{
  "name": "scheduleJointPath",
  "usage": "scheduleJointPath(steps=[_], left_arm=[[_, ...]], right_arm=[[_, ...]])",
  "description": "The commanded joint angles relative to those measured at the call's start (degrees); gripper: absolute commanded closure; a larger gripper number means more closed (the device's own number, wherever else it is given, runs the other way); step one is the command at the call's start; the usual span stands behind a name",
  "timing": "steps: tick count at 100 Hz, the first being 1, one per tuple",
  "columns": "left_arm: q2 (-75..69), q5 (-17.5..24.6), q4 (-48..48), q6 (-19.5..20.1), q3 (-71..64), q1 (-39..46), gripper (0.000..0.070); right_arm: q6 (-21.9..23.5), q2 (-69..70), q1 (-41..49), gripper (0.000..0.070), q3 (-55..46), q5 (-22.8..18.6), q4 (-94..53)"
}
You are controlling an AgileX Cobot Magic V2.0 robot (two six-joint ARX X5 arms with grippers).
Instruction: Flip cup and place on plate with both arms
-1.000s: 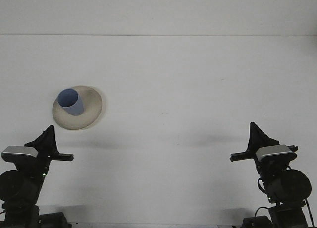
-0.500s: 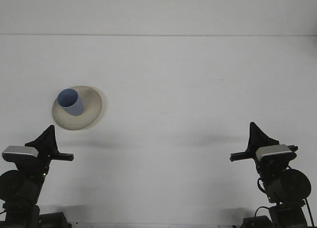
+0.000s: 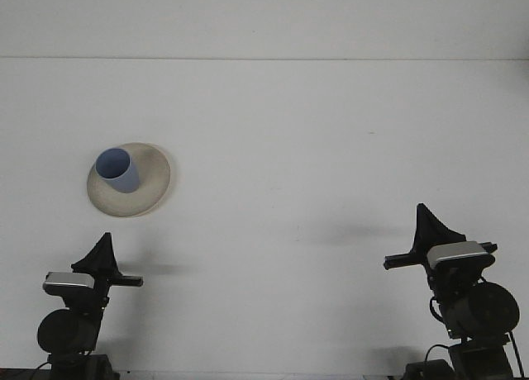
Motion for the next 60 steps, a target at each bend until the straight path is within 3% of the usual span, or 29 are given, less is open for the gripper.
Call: scheduleJointPath(steps=[1,22,60], left_arm=[[-0.4,-0.4,0.5,-1.8,-1.1,0.1,0.0686],[-0.4,-0.3,0.6,-4.8,-1.1,0.1,0.0686],[-0.3,-0.3,0.6,-4.8,-1.1,0.1,0.0686]], right_arm=[[0.7,0.0,0.0,0.0700,0.2,0.0,0.6],[0.7,0.0,0.0,0.0700,0.2,0.0,0.9],[0.7,0.0,0.0,0.0700,0.2,0.0,1.0]])
